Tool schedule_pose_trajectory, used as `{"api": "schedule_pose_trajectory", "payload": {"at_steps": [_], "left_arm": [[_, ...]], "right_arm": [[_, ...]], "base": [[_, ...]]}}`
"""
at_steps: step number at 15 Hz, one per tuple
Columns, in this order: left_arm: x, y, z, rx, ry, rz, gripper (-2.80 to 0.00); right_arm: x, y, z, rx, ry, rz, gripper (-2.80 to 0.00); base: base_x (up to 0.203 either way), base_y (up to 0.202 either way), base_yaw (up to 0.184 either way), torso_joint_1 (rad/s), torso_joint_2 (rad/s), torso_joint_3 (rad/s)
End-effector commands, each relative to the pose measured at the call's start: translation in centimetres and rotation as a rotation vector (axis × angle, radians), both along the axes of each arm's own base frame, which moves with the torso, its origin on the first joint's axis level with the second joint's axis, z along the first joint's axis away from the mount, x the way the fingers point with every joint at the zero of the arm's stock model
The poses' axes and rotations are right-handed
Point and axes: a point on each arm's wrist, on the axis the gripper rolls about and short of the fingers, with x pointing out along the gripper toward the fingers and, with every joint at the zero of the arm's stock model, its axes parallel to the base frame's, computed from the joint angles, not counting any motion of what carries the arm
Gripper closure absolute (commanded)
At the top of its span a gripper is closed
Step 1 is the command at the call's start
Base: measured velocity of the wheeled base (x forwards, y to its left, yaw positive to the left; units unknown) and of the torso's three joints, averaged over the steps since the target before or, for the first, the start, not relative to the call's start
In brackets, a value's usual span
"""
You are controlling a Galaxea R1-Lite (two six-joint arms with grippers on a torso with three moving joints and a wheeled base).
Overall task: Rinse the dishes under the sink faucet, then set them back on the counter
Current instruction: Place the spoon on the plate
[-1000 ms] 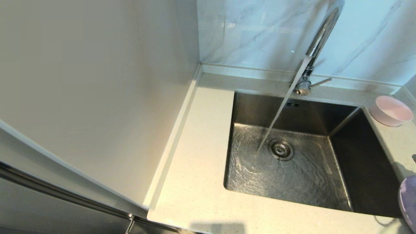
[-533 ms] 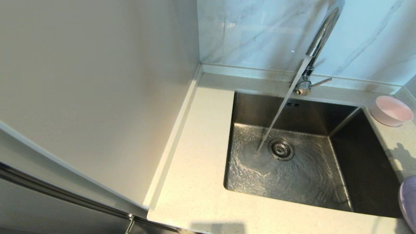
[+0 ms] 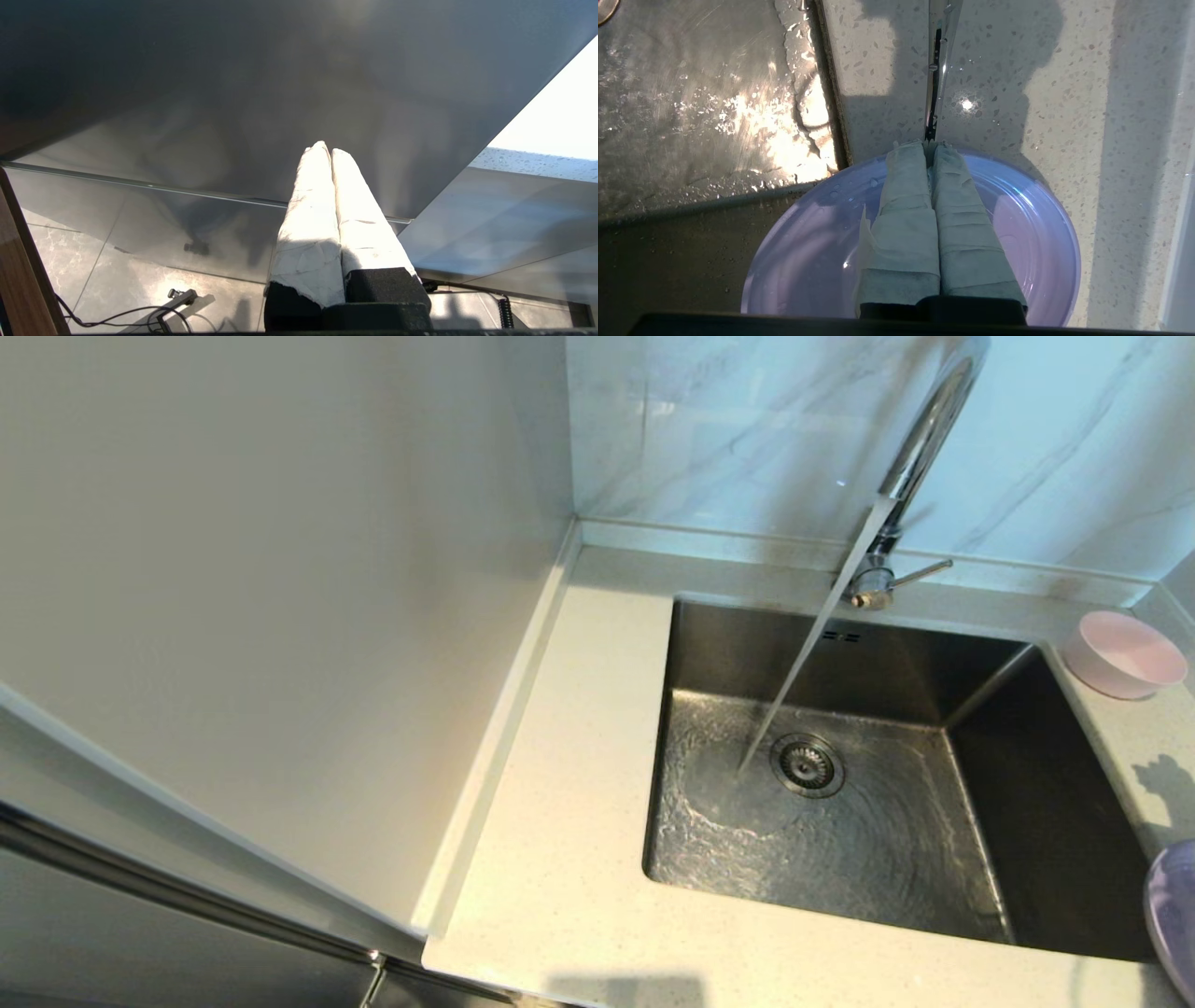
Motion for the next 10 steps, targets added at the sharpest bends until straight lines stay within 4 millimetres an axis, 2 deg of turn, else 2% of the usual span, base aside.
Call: {"api": "schedule_pose_trajectory", "payload": {"at_steps": [1,10], "left_arm": [[0.0,0.0,0.0,0.0,0.0,0.0,0.0],[0.0,0.0,0.0,0.0,0.0,-0.001,0.0]], "right_arm": [[0.27,-0.3,-0.63,0.016,0.019,0.0,0.0],[0.86,-1.15,-0.26,-0.034,-0.013,0.012,0.0]], "base": [[0.0,0.0,0.0,0.0,0.0,0.0],[0.0,0.0,0.0,0.0,0.0,0.0]]}}
